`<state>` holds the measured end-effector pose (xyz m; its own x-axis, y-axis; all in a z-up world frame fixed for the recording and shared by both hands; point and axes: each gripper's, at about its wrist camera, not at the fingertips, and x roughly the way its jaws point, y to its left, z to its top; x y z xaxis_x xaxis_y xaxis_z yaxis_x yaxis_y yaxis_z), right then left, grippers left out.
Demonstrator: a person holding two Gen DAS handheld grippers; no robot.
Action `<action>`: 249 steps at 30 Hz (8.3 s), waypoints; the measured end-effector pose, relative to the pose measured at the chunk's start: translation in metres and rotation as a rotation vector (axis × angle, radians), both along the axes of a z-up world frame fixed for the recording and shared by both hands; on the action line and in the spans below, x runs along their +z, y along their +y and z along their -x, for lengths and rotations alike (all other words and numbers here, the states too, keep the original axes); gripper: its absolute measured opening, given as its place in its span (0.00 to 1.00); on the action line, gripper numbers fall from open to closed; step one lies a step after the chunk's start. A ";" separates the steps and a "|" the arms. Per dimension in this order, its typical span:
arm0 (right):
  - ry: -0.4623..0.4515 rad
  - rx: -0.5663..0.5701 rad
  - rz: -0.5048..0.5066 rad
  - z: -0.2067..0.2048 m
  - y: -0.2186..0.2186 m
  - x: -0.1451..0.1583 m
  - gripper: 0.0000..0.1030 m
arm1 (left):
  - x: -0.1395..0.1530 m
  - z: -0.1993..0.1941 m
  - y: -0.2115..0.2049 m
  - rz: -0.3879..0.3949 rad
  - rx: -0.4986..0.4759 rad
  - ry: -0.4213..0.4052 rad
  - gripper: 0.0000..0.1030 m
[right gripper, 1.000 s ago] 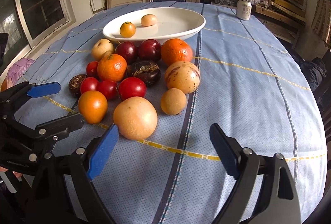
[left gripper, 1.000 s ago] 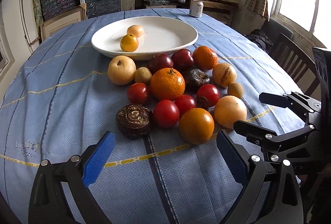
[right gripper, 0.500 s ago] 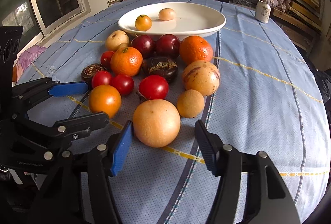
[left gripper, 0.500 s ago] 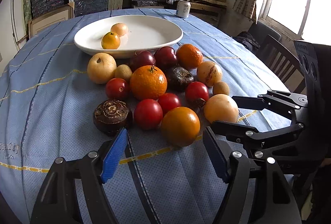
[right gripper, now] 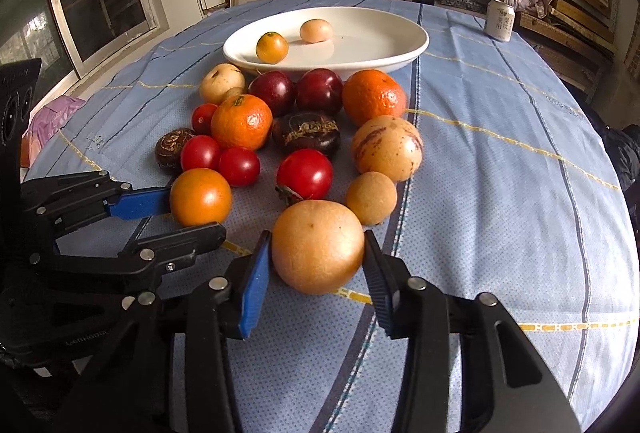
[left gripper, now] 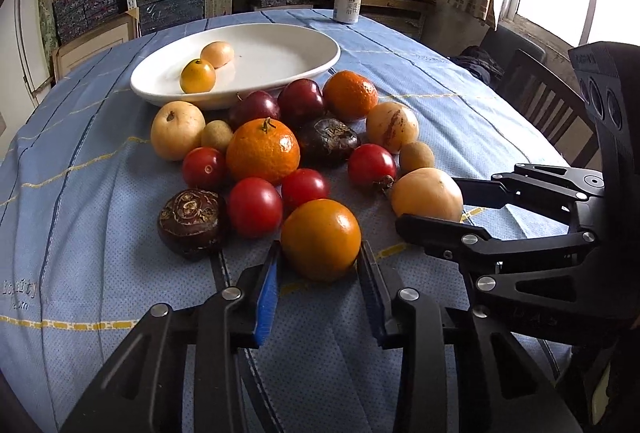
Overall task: Organize fruits
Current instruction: 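Grasp an orange with the left tool while the right tool grasps a large pale grapefruit, then lift both held fruits and carry them over the white plate, then lower both fruits onto the plate and open both tools, then move both tools back toward the tomatoes and small brown fruits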
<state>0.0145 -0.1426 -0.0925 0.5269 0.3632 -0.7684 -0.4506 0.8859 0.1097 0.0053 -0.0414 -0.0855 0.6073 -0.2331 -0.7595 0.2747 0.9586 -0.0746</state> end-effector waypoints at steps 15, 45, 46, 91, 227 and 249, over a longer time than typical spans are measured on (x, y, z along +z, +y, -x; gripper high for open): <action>-0.051 -0.015 -0.014 0.014 -0.005 0.018 0.42 | 0.028 0.021 0.005 0.020 -0.008 -0.080 0.33; -0.036 -0.123 -0.001 0.015 -0.056 0.009 0.42 | 0.000 -0.009 -0.031 -0.038 -0.016 0.038 0.36; -0.037 -0.121 0.000 0.016 -0.056 0.010 0.42 | 0.001 -0.008 -0.030 -0.039 -0.014 0.038 0.36; -0.032 -0.122 0.002 0.013 -0.051 0.014 0.42 | 0.006 -0.007 -0.023 -0.023 -0.011 0.027 0.36; -0.065 -0.041 -0.024 -0.021 -0.009 0.016 0.72 | 0.007 -0.033 0.048 -0.077 0.170 0.035 0.95; -0.039 -0.075 -0.015 -0.028 -0.019 0.007 0.73 | 0.011 -0.027 0.019 -0.115 0.183 0.004 0.94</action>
<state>0.0429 -0.1613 -0.0852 0.5822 0.3328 -0.7418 -0.3875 0.9157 0.1066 0.0327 -0.0224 -0.0749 0.6287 -0.0307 -0.7771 0.0951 0.9948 0.0376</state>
